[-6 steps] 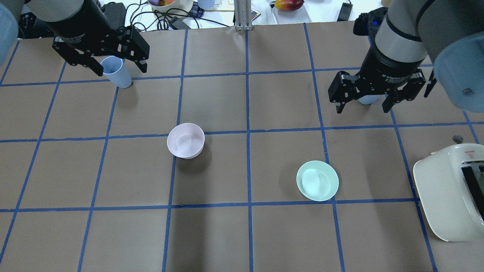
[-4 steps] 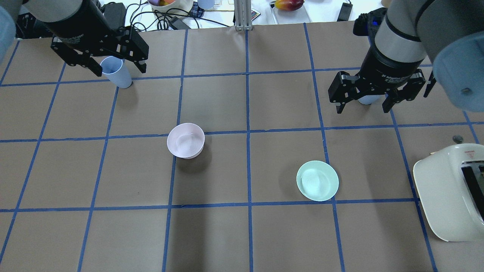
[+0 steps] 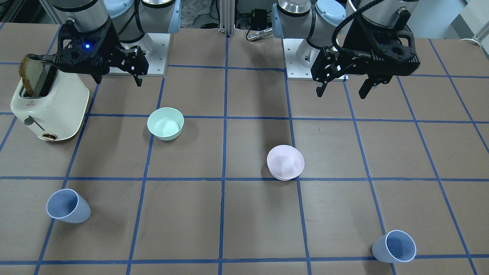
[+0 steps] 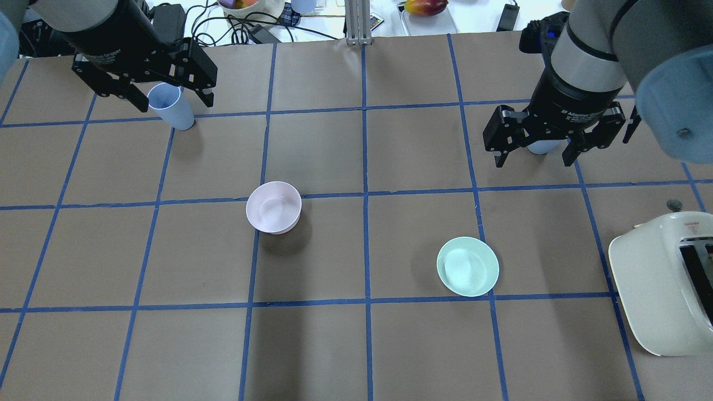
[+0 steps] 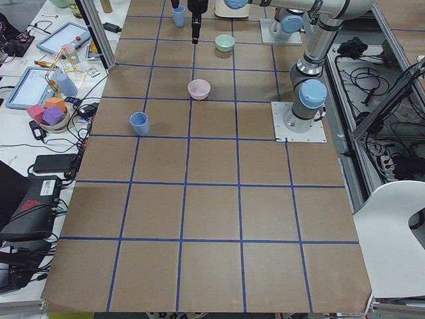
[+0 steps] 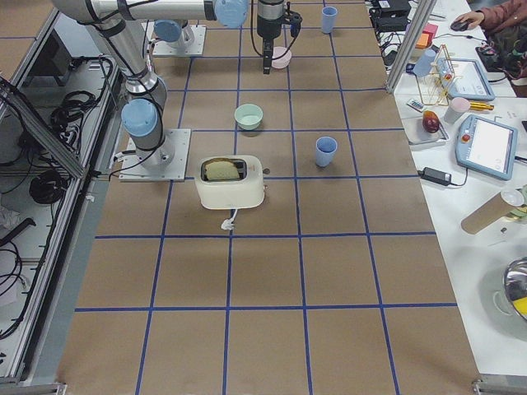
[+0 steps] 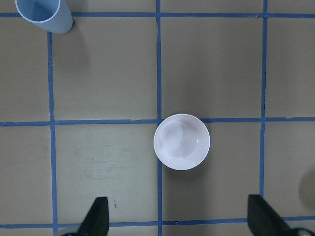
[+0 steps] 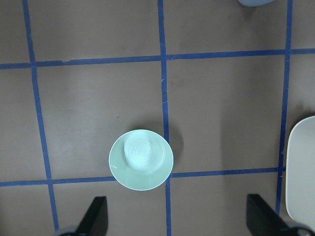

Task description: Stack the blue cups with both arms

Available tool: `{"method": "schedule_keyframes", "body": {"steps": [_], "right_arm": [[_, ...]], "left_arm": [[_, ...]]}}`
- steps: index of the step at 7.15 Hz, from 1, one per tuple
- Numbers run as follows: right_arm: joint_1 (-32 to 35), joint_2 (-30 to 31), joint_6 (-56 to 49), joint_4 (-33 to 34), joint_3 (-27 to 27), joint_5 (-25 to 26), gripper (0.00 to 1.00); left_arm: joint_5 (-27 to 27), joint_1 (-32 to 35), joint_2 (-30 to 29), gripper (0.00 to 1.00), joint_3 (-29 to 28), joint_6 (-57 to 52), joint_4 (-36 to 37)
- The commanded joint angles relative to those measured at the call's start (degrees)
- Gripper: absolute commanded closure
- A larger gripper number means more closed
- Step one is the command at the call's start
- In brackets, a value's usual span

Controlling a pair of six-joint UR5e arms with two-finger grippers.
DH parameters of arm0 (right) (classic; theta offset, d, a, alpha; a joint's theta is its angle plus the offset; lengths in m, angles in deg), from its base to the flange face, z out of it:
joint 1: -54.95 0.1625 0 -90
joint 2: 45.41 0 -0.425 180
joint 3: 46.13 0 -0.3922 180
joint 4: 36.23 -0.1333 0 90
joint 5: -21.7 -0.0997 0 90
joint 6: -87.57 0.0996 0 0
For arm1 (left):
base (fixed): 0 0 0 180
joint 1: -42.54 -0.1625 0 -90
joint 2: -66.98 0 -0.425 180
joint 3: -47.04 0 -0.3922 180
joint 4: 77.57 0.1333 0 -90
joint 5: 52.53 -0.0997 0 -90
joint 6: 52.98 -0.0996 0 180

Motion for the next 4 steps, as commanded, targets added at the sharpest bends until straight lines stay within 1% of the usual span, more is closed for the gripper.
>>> {"method": "schedule_keyframes", "body": {"steps": [1, 4], "right_arm": [[0.0, 0.0, -0.5, 0.0, 0.0, 0.1, 0.0], [0.0, 0.0, 0.5, 0.0, 0.0, 0.3, 0.0]], "left_arm": [[-0.1, 0.1, 0.1, 0.0, 0.1, 0.0, 0.0], [-0.3, 0.2, 0.3, 0.0, 0.1, 0.0, -1.1]]}}
